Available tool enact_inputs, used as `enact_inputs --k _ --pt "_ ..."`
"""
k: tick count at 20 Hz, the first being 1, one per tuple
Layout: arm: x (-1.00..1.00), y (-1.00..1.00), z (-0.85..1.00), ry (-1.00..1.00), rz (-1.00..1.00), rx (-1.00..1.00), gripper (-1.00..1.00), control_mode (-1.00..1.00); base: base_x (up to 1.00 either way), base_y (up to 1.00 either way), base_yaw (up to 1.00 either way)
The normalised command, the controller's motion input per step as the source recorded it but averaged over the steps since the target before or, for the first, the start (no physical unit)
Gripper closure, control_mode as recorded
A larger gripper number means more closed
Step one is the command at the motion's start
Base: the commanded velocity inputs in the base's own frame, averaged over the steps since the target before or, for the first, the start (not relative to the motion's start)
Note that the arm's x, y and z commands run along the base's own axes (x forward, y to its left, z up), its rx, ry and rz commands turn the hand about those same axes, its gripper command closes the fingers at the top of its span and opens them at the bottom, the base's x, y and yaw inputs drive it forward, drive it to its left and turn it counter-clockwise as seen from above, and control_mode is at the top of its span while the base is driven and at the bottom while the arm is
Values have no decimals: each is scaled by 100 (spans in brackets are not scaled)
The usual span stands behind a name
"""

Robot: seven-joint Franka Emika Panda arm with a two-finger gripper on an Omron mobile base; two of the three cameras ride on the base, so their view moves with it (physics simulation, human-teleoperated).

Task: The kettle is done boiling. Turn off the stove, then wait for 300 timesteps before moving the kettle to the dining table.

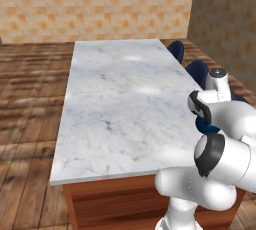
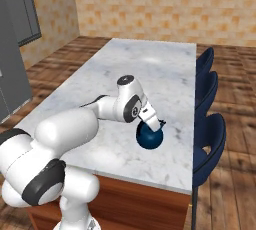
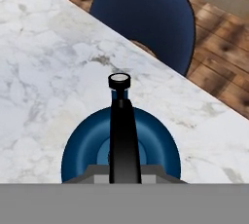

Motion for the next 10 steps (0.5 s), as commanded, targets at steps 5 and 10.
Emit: enact_inputs --k 5,10 --pt "4 0 -6 0 0 3 100 -100 0 0 0" --pt "4 0 -8 0 0 7 100 -100 0 0 0"
